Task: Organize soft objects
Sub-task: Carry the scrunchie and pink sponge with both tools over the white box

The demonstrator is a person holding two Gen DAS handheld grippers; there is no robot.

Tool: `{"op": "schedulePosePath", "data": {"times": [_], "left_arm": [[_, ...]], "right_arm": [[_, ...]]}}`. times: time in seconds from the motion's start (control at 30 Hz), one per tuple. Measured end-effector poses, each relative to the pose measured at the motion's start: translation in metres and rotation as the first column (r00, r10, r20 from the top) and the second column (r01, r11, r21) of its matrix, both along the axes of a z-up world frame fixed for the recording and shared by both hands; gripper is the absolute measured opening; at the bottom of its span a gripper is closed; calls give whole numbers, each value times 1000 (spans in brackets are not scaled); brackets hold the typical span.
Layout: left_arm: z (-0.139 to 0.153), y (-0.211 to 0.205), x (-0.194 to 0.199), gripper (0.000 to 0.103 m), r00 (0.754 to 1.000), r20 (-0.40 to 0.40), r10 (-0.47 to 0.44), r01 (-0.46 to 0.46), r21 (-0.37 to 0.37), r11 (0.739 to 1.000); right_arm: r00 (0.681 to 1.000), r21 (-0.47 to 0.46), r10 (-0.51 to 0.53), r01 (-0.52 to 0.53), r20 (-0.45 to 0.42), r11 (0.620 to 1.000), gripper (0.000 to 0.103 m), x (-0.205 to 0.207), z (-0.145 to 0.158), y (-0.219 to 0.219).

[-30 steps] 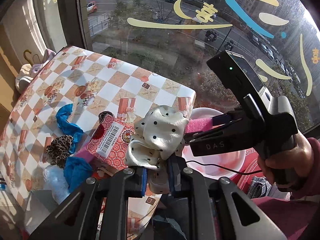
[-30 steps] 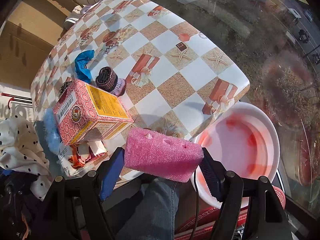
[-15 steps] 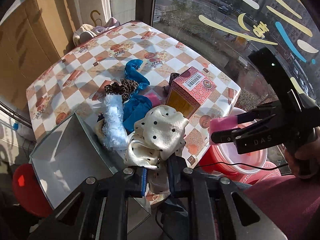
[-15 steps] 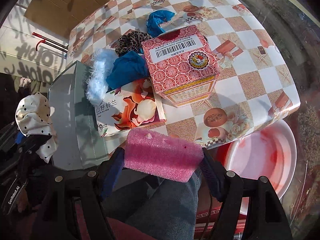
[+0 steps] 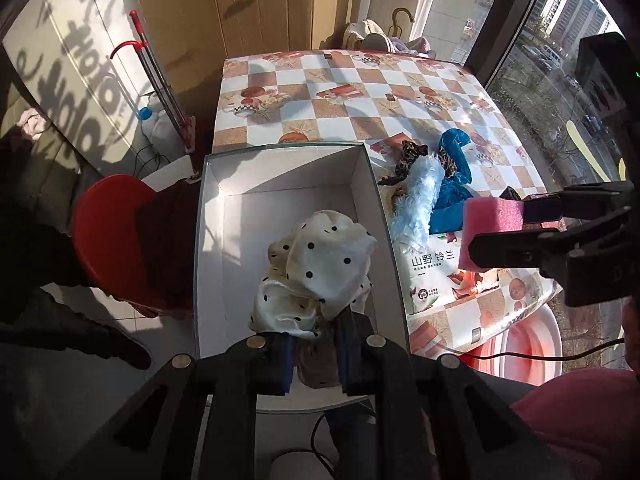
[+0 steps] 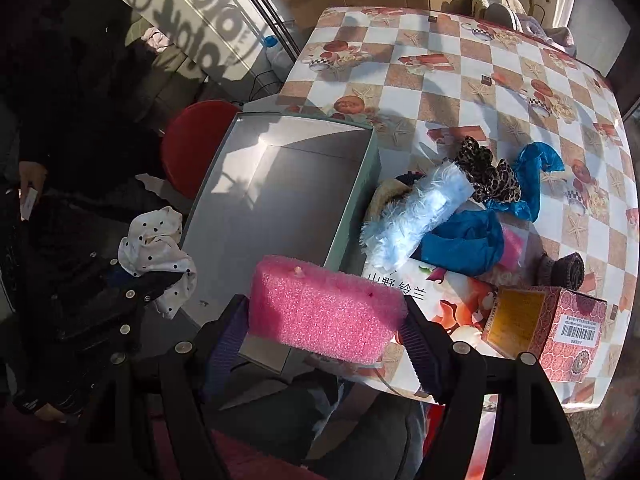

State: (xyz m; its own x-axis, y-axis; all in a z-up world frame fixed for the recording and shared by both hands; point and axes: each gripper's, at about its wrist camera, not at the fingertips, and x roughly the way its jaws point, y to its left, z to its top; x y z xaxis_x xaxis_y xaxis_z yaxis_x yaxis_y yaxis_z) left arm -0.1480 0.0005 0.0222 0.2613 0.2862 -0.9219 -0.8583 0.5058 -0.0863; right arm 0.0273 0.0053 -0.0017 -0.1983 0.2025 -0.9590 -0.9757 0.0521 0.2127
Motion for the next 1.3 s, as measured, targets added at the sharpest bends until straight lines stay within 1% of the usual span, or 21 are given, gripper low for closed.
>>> {"op": "schedulePosePath", "data": {"times": [0.1,0.17,0.27,0.37,0.43,0.63,0.83,1.13,1.3], "left_arm": [[-6,1,-15,18,997,-7,82,-83,-17,996],[-10,1,-22,18,992,-8,126,-126,-29,992],[-16,0,-29,18,984,-10,178,-178,-51,983],[-20,-2,-33,18,979,-20,202,-202,-57,978],[-23,-4,-34,18,976,-26,217,-218,-67,974],[-32,-5,-39,18,970,-42,238,-241,-95,966],[-35,-7,-37,18,972,-55,230,-234,-104,967],[-39,-5,-36,18,974,-63,218,-224,-115,968],[-41,-4,-39,19,972,-59,228,-234,-130,963]], "right_arm": [[995,-5,102,-102,14,995,76,-19,-1,19],[990,-18,143,-143,1,990,76,-28,-5,32],[985,-25,170,-171,-23,985,76,-41,-8,45],[979,-29,201,-202,-22,979,76,-49,-13,47],[977,-49,211,-213,-29,976,76,-53,-18,47],[974,-79,222,-225,-41,971,76,-60,-26,48],[971,-89,235,-238,-49,967,76,-66,-30,46],[975,-95,215,-221,-62,971,76,-64,-32,44],[975,-97,210,-216,-68,972,76,-63,-33,44]]}}
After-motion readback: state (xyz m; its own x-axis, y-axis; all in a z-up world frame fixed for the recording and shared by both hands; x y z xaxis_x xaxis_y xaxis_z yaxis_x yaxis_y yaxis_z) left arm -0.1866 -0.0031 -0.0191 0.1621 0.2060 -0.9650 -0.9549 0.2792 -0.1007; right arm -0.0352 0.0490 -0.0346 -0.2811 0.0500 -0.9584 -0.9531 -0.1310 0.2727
